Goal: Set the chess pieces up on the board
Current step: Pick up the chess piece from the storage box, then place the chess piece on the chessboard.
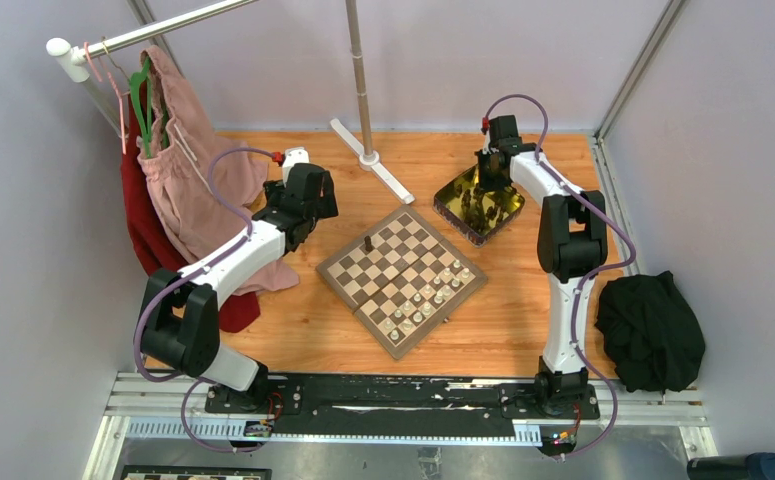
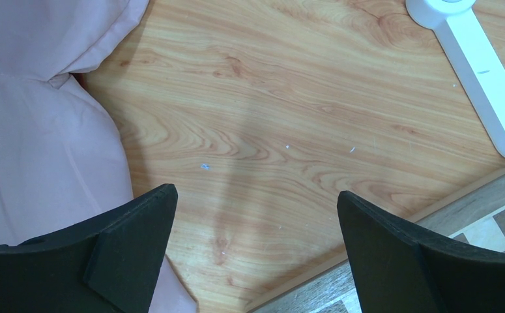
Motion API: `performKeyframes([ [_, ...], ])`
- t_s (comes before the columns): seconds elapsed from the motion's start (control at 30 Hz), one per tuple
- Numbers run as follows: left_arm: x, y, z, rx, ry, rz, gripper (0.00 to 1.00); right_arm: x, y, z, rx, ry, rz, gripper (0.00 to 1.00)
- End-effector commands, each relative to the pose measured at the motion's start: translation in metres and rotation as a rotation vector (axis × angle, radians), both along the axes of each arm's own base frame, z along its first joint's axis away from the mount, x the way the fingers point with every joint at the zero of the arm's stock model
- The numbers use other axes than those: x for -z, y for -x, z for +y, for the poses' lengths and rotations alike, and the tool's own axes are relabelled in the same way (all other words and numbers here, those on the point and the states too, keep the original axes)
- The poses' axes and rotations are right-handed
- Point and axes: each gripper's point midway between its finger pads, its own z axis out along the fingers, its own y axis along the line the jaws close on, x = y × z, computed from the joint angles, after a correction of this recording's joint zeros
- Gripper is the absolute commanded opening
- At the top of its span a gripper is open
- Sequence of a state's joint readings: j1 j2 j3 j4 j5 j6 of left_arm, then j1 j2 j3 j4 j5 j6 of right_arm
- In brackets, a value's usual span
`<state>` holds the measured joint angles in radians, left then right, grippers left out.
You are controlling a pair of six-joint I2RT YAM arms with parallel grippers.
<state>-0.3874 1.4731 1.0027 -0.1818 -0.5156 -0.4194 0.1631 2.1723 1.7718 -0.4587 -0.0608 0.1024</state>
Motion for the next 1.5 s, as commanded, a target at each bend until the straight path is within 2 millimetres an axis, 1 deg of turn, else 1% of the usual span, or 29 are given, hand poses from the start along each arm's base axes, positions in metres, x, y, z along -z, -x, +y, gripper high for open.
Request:
performKeyframes([
  [0.0, -0.016, -0.006, 0.000, 0.000, 0.016, -0.043, 1.00, -0.032, -0.002, -0.008, 0.006, 0.001, -0.052, 0.00],
  [0.17, -0.018, -0.006, -0.001, 0.004, 0.015, -0.046, 1.00, -0.043, -0.003, -0.008, 0.007, 0.000, -0.075, 0.00],
  [0.47, -0.020, -0.006, -0.001, 0.011, 0.014, -0.049, 1.00, -0.058, 0.000, -0.008, 0.008, -0.002, -0.101, 0.00],
  [0.57, -0.022, -0.007, -0.002, 0.013, 0.017, -0.052, 1.00, -0.067, 0.001, -0.005, -0.001, -0.008, -0.117, 0.00],
  [0.63, -0.024, -0.007, -0.002, 0.012, 0.019, -0.054, 1.00, -0.073, 0.002, 0.001, -0.021, -0.013, -0.130, 0.00],
  [0.77, -0.026, -0.005, -0.002, 0.012, 0.023, -0.057, 1.00, -0.091, 0.006, 0.019, -0.082, -0.010, -0.163, 0.00],
  [0.93, -0.027, 0.000, 0.000, 0.011, 0.031, -0.060, 1.00, -0.108, 0.016, 0.057, -0.182, 0.007, -0.192, 0.00],
  [1.03, -0.028, 0.003, 0.000, 0.012, 0.041, -0.062, 1.00, -0.114, 0.025, 0.082, -0.238, 0.012, -0.204, 0.00],
  [1.07, -0.029, 0.004, 0.000, 0.012, 0.044, -0.064, 1.00, -0.116, 0.029, 0.094, -0.263, 0.011, -0.206, 0.00],
  [1.17, -0.029, 0.007, 0.000, 0.012, 0.054, -0.065, 1.00, -0.117, 0.041, 0.119, -0.316, 0.014, -0.207, 0.00],
  [1.27, -0.029, 0.010, -0.001, 0.014, 0.064, -0.066, 1.00, -0.114, 0.054, 0.144, -0.380, 0.022, -0.201, 0.00],
  [1.43, -0.029, 0.013, -0.001, 0.015, 0.077, -0.069, 1.00, -0.101, 0.075, 0.178, -0.473, 0.039, -0.180, 0.00],
  [1.47, -0.029, 0.014, -0.001, 0.015, 0.081, -0.070, 1.00, -0.100, 0.078, 0.182, -0.483, 0.040, -0.177, 0.00],
])
